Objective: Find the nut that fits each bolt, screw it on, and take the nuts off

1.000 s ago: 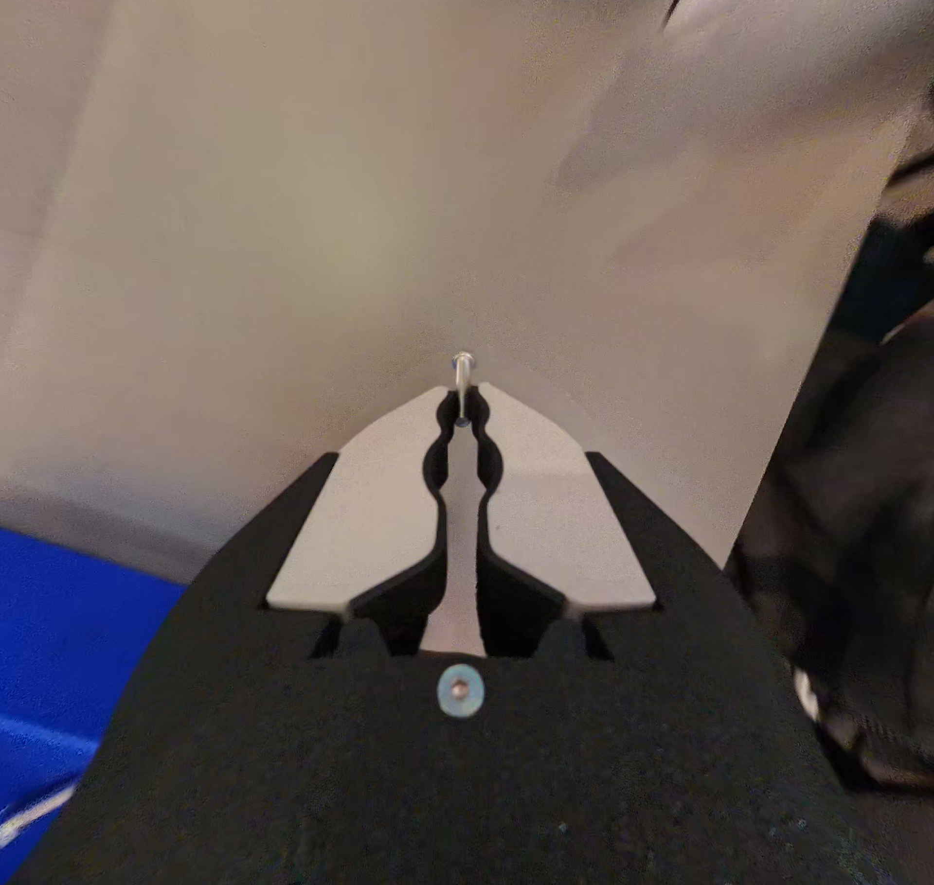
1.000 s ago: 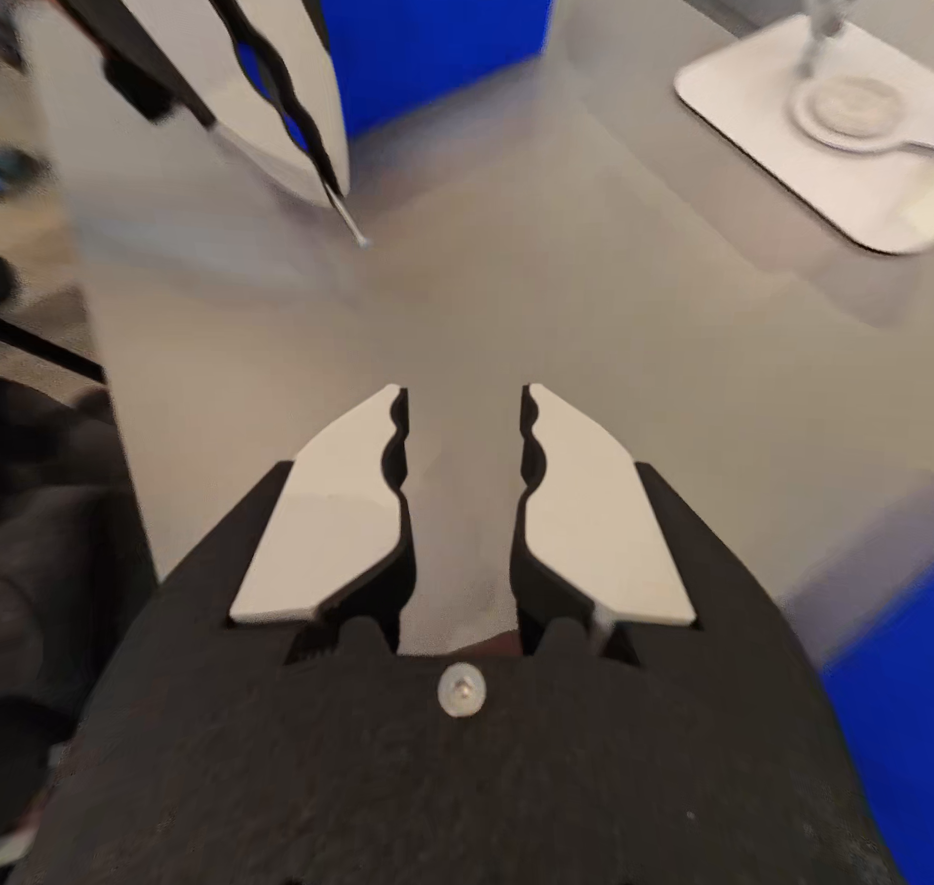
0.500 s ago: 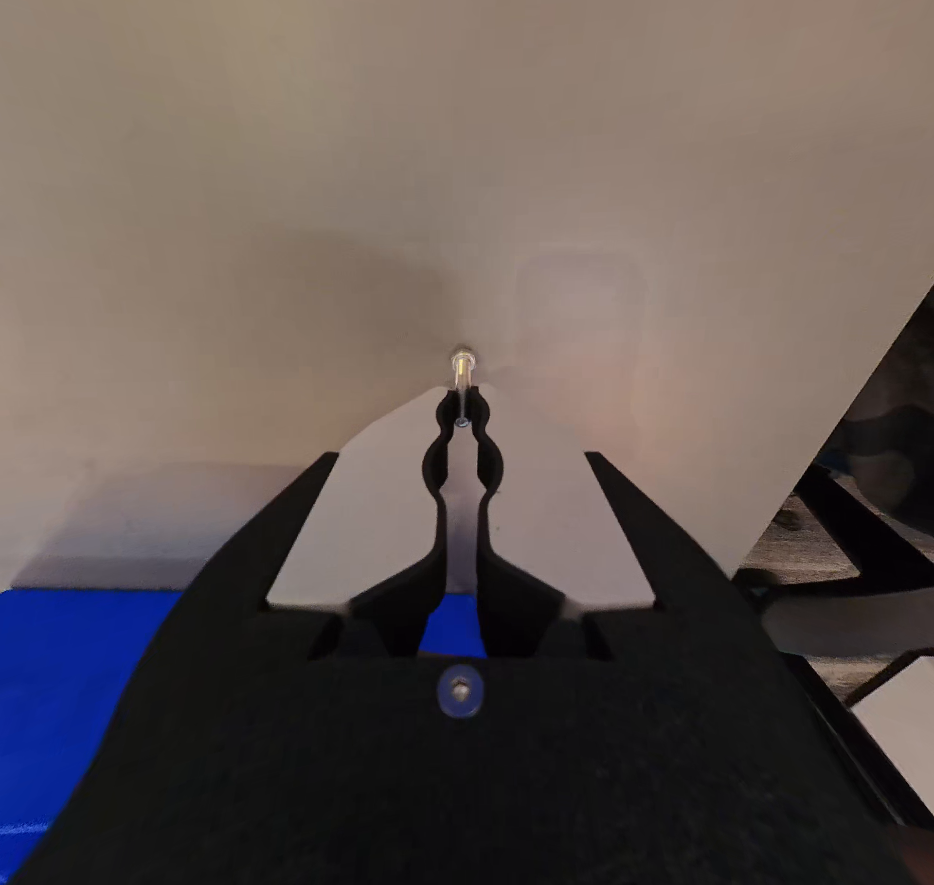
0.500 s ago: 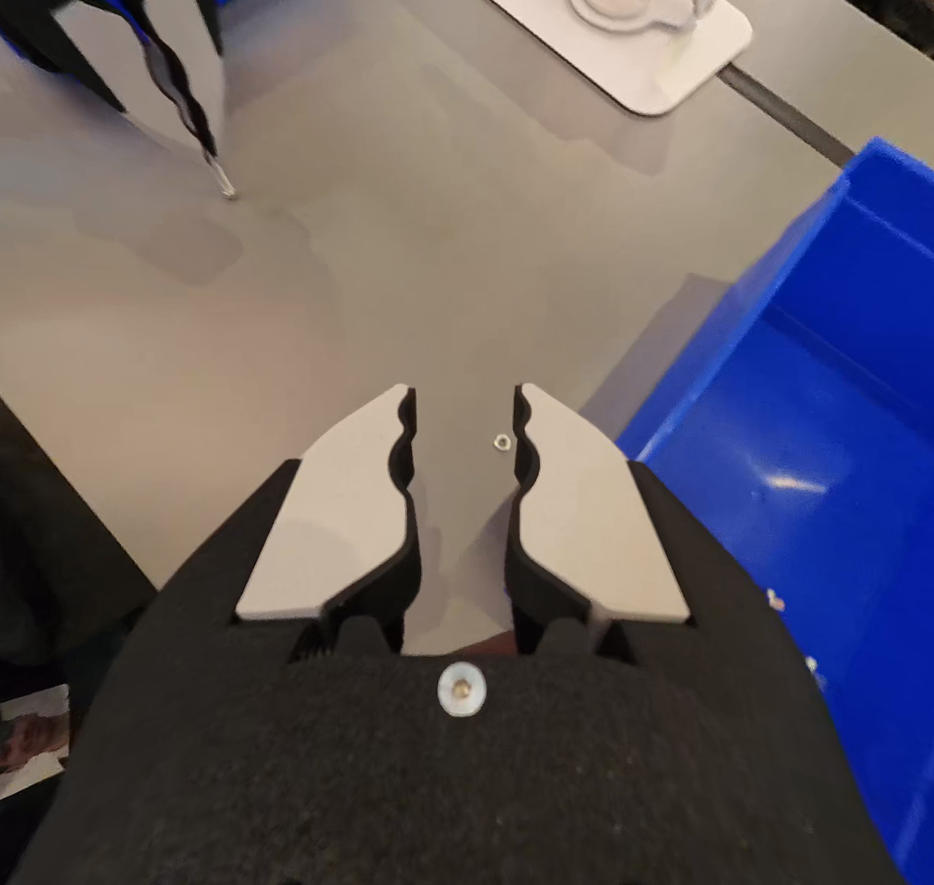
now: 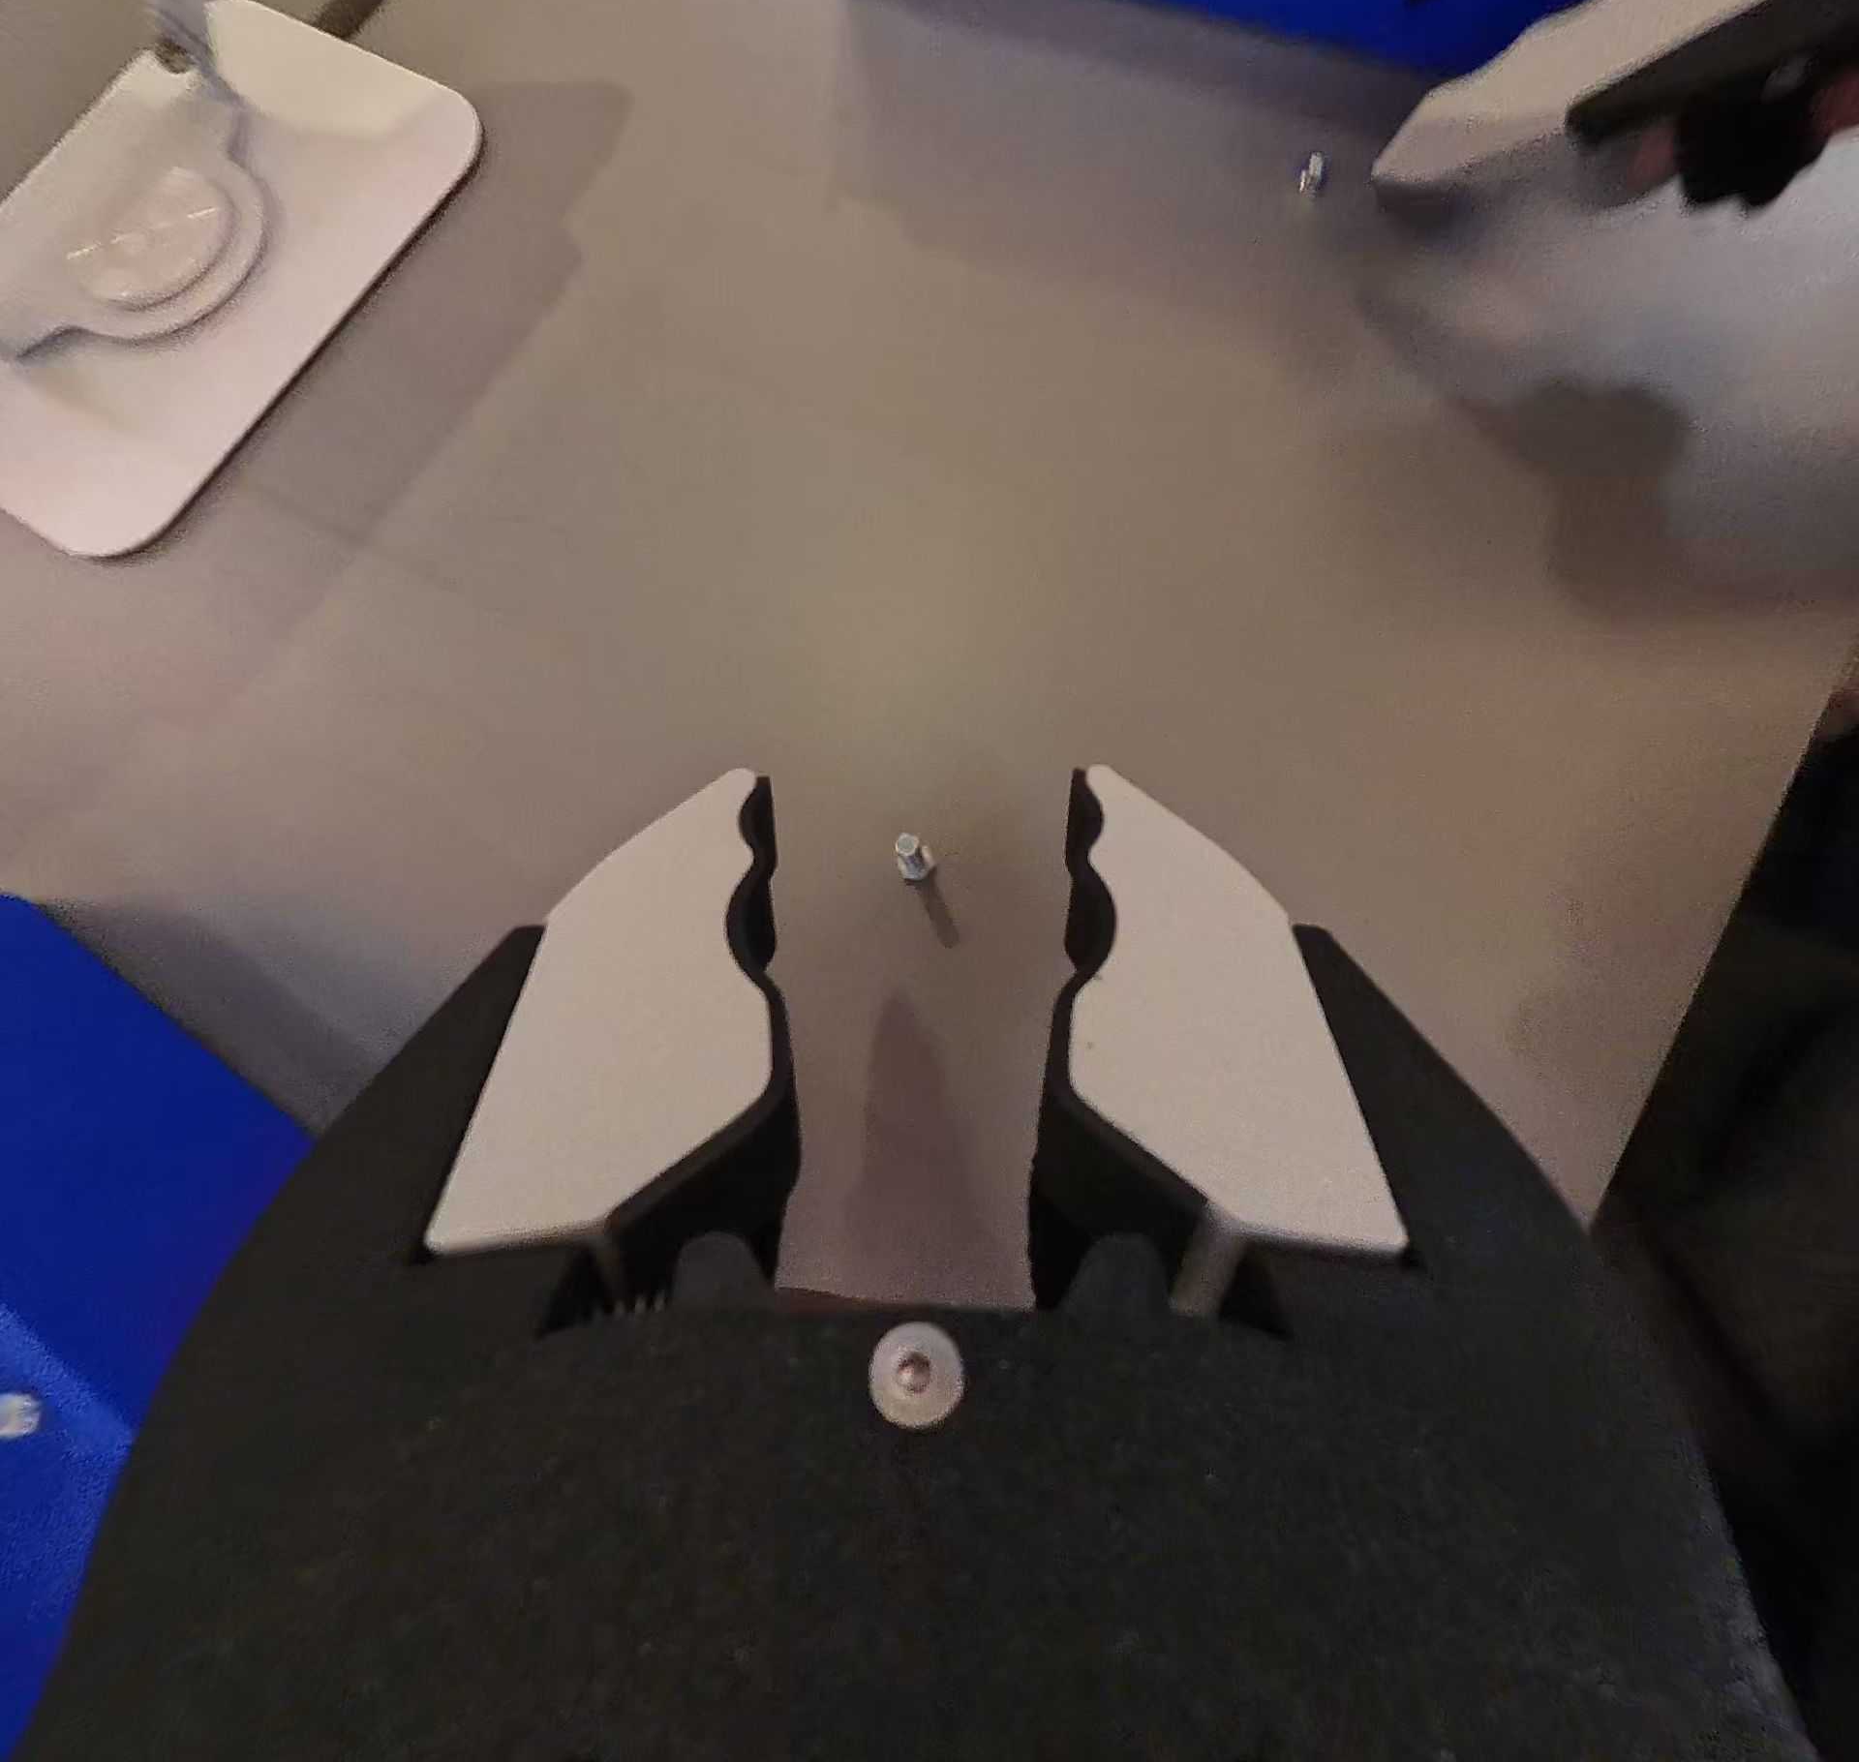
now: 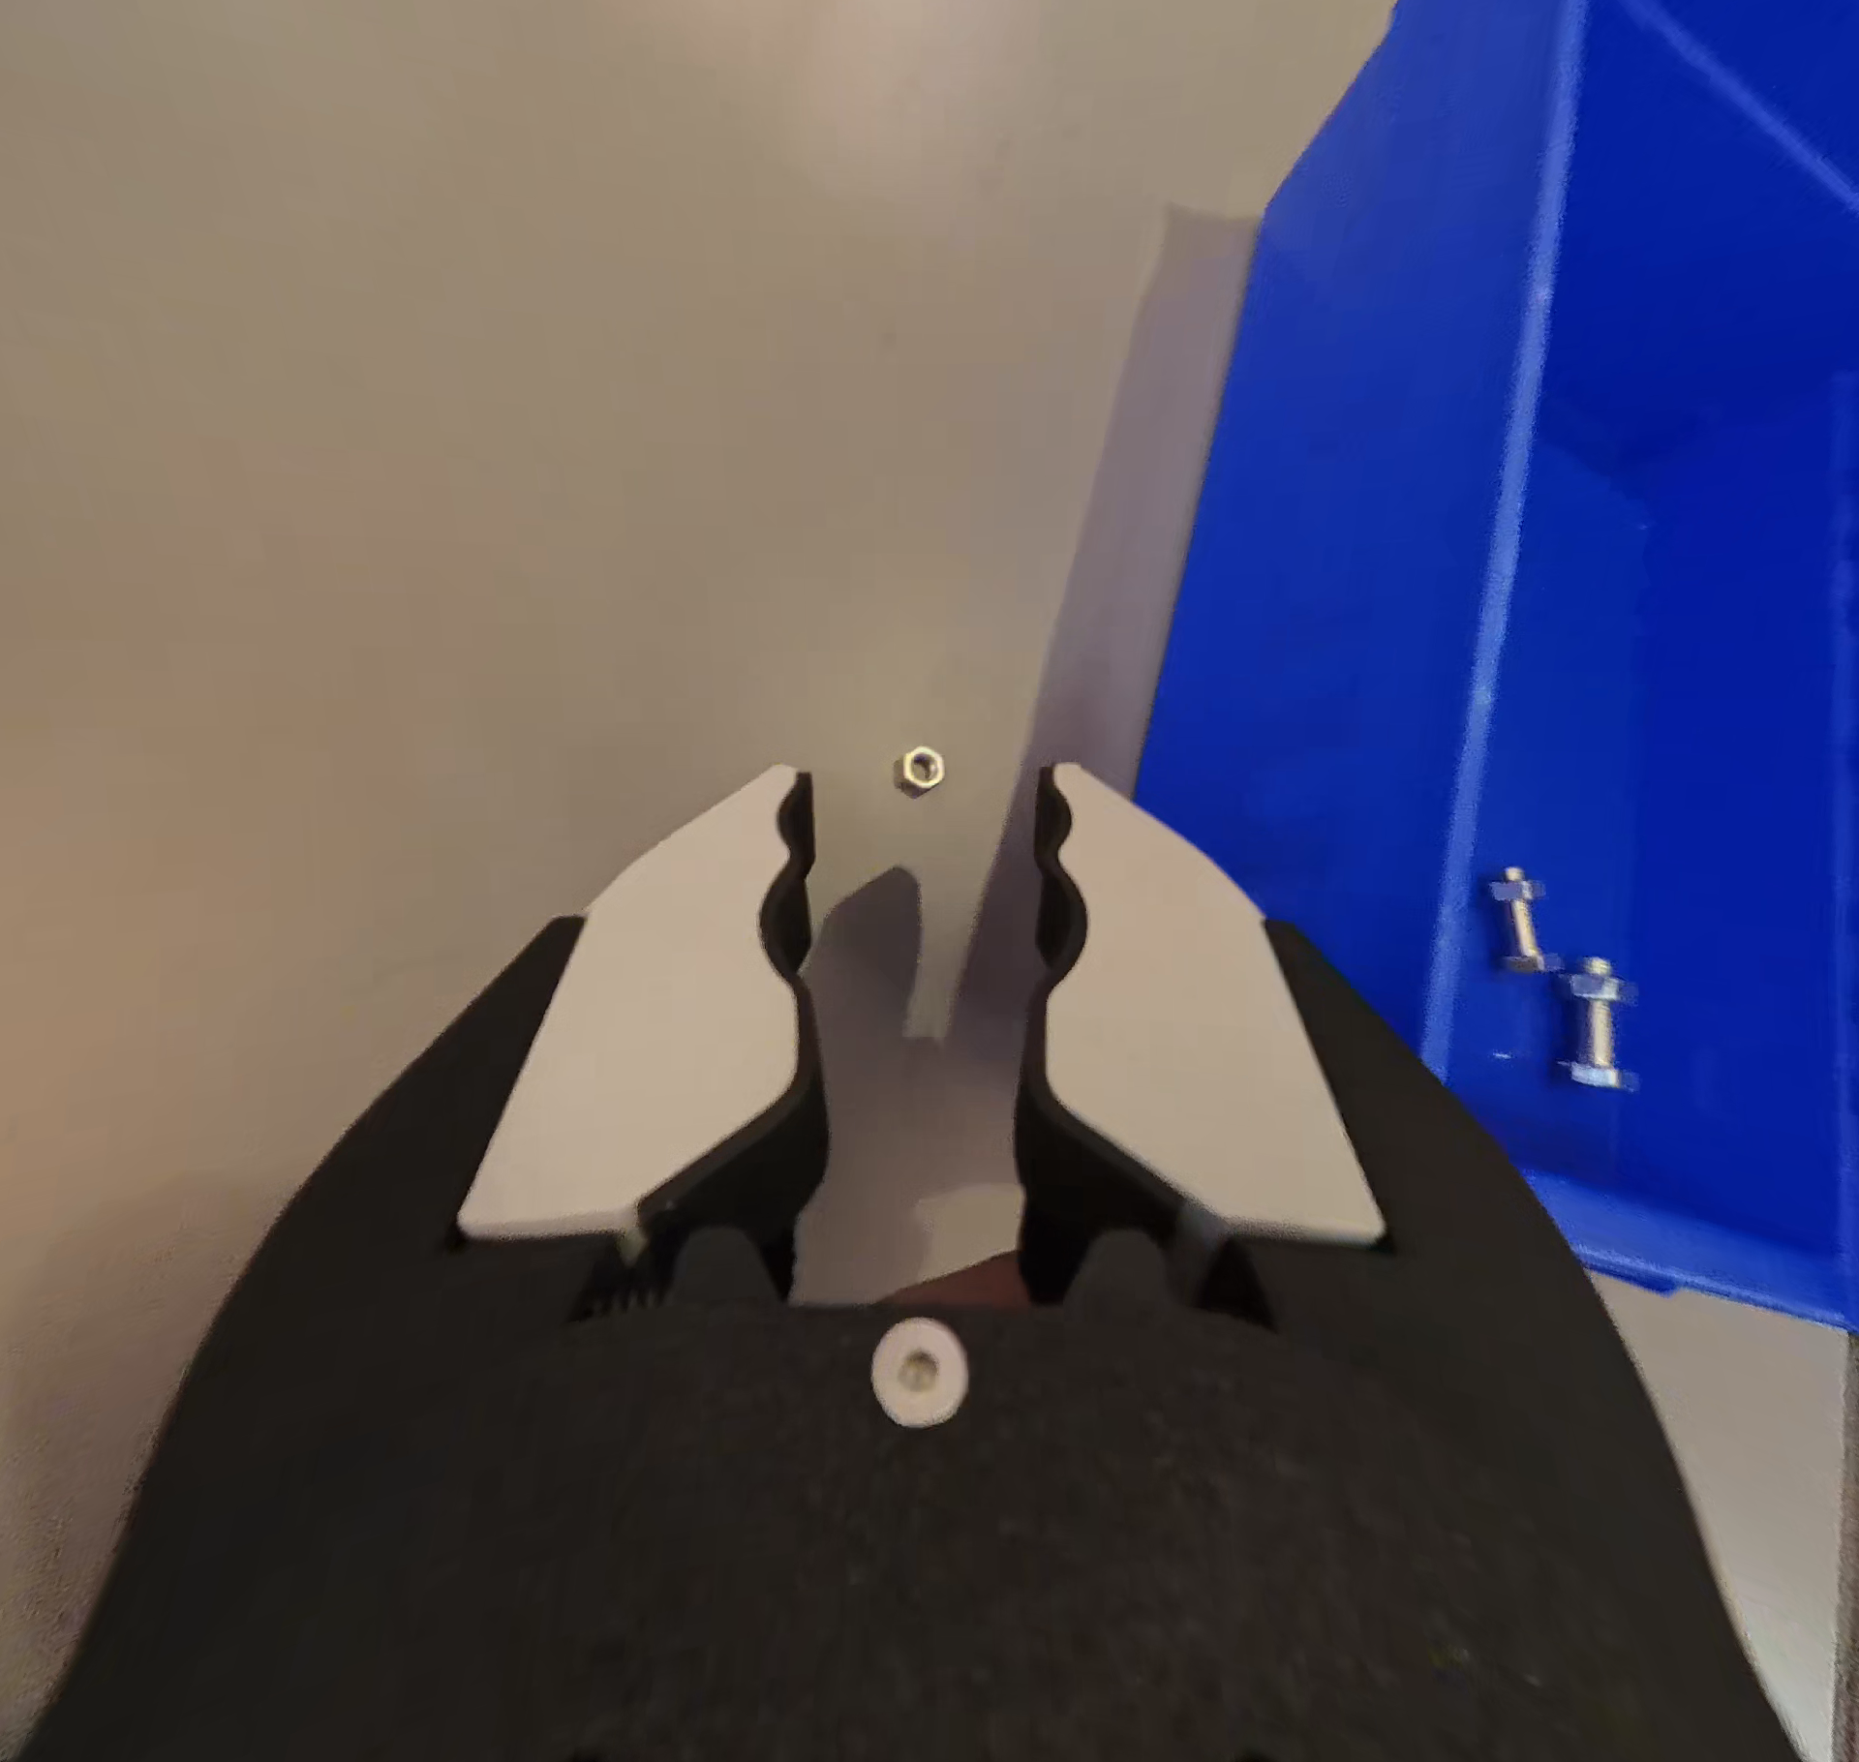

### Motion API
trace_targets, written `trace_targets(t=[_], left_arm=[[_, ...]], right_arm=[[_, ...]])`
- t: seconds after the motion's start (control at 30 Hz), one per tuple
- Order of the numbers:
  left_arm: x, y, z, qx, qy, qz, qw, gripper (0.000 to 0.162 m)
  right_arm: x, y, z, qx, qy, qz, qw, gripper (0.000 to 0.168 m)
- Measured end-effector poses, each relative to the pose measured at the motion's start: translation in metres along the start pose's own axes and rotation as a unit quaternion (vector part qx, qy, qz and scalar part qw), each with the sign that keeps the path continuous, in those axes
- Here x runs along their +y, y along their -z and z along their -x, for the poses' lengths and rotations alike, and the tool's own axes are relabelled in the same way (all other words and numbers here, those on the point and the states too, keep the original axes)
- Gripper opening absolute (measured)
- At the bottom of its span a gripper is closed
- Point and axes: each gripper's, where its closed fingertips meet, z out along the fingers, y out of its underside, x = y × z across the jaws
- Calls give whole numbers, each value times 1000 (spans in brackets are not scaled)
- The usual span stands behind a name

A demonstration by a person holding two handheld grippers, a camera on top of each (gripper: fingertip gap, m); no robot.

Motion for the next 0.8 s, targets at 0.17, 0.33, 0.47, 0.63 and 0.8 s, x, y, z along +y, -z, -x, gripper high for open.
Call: trace_targets(t=[0.17,0.33,0.47,0.63,0.8], left_arm=[[17,6,-2,-20,89,-100,991,51],[20,12,-9,-7,92,-123,988,50],[15,18,-4,-33,61,-137,988,50],[14,22,-5,22,99,-154,983,49],[17,20,-5,51,112,-153,981,49]], right_arm=[[-6,5,14,9,-52,-37,998,39],[9,-20,5,31,-143,-19,989,33],[16,-30,-6,56,-176,6,983,32],[16,-37,-1,37,-198,23,979,29],[17,-36,3,25,-209,22,977,24]])
